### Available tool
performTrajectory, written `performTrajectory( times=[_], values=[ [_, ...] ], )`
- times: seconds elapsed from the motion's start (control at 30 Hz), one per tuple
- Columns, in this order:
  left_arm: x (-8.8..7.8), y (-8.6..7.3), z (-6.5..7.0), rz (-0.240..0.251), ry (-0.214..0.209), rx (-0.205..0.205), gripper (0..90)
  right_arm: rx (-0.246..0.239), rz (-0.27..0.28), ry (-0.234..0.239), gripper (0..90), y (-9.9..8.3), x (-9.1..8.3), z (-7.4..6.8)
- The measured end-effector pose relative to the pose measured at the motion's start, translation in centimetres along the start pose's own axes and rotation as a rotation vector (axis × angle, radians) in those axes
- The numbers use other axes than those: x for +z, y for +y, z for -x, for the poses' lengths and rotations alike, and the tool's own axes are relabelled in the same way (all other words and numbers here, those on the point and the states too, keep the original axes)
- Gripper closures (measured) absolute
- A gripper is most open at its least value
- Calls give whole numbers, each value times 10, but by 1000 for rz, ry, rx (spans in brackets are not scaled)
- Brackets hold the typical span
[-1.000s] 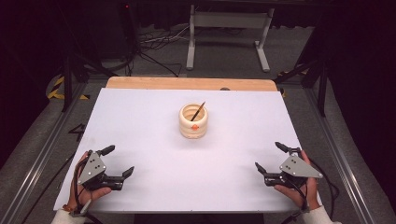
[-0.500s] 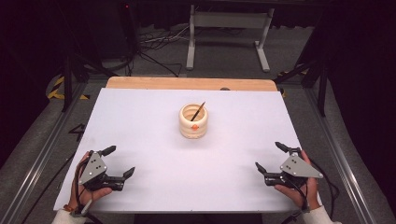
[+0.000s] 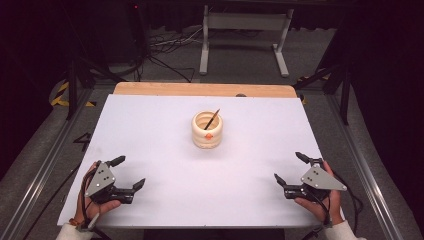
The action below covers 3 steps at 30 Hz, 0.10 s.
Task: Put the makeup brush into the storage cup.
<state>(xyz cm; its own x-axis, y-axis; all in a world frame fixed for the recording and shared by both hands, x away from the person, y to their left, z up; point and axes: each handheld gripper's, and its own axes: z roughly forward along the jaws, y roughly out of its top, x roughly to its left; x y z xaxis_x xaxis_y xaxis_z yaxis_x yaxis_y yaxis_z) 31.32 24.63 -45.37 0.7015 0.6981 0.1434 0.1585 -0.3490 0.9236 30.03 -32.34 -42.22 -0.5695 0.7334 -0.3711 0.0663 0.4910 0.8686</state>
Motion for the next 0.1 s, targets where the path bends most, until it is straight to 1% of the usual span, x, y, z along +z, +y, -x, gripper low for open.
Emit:
performTrajectory(
  times=[0.1],
  values=[
    [0, 0, 0, -3, 2, 2, 43, 3, 4, 0, 74, 0, 0, 1]
  ],
)
